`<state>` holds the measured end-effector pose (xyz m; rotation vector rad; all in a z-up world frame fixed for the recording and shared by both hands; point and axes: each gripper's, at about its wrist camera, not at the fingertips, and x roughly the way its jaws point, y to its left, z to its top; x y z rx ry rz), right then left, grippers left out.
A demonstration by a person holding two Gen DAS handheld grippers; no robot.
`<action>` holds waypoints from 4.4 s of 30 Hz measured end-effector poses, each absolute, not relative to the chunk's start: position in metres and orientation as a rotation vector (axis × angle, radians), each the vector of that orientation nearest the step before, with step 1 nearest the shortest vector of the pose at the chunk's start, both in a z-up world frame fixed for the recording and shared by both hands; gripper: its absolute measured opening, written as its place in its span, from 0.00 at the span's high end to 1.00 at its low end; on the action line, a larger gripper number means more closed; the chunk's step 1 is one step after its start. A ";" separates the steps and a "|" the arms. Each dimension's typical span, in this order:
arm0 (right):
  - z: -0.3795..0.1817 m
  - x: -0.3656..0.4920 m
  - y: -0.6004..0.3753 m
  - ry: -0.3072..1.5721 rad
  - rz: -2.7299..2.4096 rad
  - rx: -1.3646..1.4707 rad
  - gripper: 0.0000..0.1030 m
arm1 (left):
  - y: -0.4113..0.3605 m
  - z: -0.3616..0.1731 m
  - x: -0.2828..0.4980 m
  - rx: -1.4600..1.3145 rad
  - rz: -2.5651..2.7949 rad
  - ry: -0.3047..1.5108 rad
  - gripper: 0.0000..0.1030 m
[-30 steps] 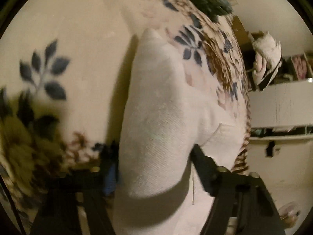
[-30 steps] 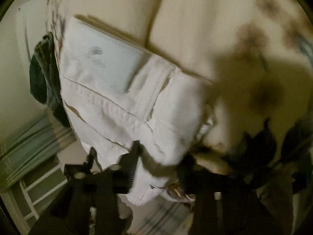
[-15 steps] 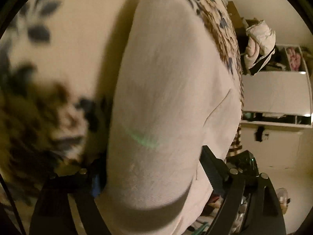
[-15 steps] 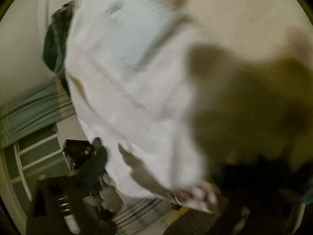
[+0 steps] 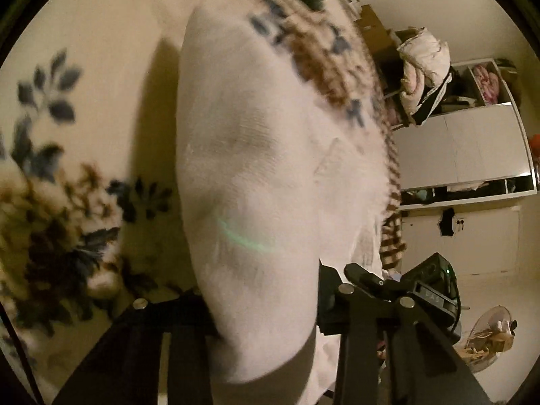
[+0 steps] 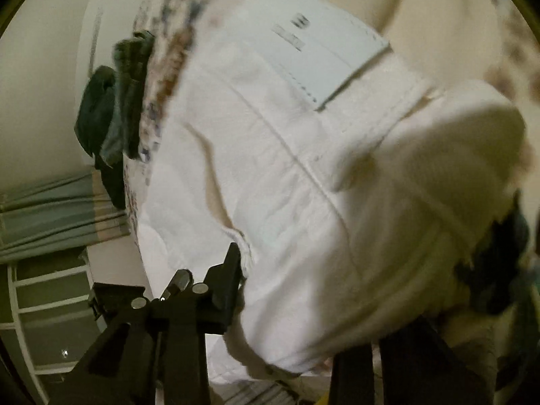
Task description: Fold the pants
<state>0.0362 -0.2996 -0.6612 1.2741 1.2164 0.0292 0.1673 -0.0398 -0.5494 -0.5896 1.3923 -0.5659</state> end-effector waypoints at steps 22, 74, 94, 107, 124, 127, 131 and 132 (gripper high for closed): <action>-0.372 0.184 -0.298 0.927 0.170 1.103 0.70 | -0.010 -0.319 0.326 -0.545 -0.656 1.170 0.71; -0.298 0.448 -0.194 1.102 -0.096 0.073 0.05 | 0.016 -0.290 0.474 -0.004 -0.012 1.072 0.07; -0.019 0.207 -0.174 0.853 -0.073 0.013 0.05 | 0.015 -0.076 0.274 0.009 -0.027 0.838 0.07; 0.086 0.067 -0.159 0.734 -0.050 0.012 0.05 | 0.021 -0.006 0.178 0.008 -0.026 0.728 0.07; 0.075 0.089 -0.174 0.715 -0.074 0.022 0.01 | 0.012 -0.025 0.182 -0.005 0.030 0.686 0.00; 0.057 0.115 -0.176 0.728 -0.073 0.019 0.01 | 0.007 -0.037 0.195 0.024 0.058 0.690 0.00; 0.032 0.146 -0.179 0.748 -0.087 0.009 0.01 | 0.002 -0.056 0.211 0.039 0.058 0.729 0.00; 0.026 0.152 -0.179 0.756 -0.089 0.004 0.01 | 0.001 -0.061 0.215 0.038 0.056 0.739 0.00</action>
